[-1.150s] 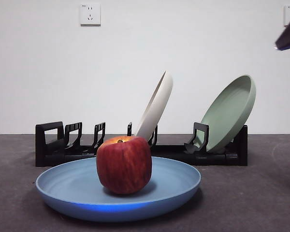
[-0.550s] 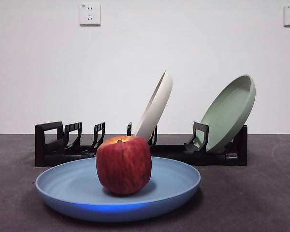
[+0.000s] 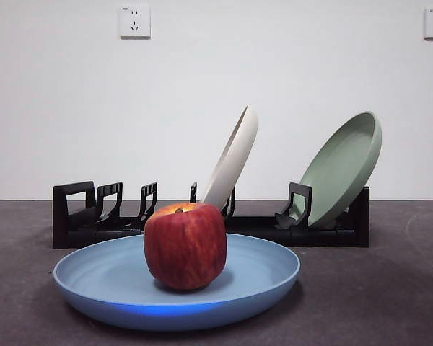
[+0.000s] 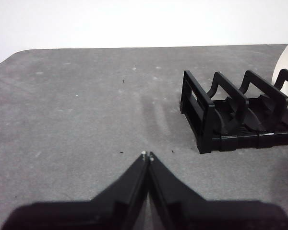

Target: Take the blue plate from the plate rack,put the plate on the table,take the apple from the table,put the apple in the plate

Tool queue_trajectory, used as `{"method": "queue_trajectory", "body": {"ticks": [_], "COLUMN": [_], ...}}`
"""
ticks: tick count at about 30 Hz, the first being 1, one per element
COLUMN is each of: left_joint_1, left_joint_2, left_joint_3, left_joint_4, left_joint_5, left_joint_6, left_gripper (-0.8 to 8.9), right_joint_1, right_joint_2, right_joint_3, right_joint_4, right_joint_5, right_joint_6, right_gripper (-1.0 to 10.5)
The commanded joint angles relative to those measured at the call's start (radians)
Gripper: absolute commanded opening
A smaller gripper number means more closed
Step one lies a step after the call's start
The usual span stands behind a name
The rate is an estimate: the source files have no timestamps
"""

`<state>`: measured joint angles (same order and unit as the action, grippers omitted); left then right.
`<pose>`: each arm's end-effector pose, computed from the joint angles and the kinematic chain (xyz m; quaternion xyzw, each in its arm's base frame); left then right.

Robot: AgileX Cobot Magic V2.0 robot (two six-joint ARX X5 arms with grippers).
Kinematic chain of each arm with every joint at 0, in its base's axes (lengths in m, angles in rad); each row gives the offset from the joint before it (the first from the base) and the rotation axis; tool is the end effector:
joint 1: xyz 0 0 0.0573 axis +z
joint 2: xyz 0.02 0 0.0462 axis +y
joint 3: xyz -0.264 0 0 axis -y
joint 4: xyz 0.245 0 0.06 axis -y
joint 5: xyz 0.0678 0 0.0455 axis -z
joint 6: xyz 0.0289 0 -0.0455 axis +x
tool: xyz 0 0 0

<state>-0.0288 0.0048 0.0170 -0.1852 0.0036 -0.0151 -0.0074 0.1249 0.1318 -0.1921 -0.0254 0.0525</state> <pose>0.0955 -0.0029 0.1511 -0.0064 0.0865 -0.0155 0.9961 0.0977 0.0000 0.1803 0.0276 0.0927 0.0065 0.9953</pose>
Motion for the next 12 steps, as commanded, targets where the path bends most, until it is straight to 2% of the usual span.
{"method": "queue_trajectory", "body": {"ticks": [1,12], "left_joint_1": [0.003,0.003], "left_joint_2": [-0.003,-0.003], "left_joint_3": [-0.013,-0.013], "left_joint_4": [0.001,0.001], "left_joint_5": [-0.001,-0.001], "left_joint_6": [0.008,0.008], "left_gripper": [-0.03,-0.03], "right_joint_1": [-0.003,-0.003], "right_joint_2": [-0.04,-0.124], "right_joint_3": [-0.048,-0.122], "right_joint_4": [0.013,0.013], "right_joint_5": [-0.004,-0.003], "right_joint_6": [0.007,0.023], "right_gripper": [0.0,0.0]}}
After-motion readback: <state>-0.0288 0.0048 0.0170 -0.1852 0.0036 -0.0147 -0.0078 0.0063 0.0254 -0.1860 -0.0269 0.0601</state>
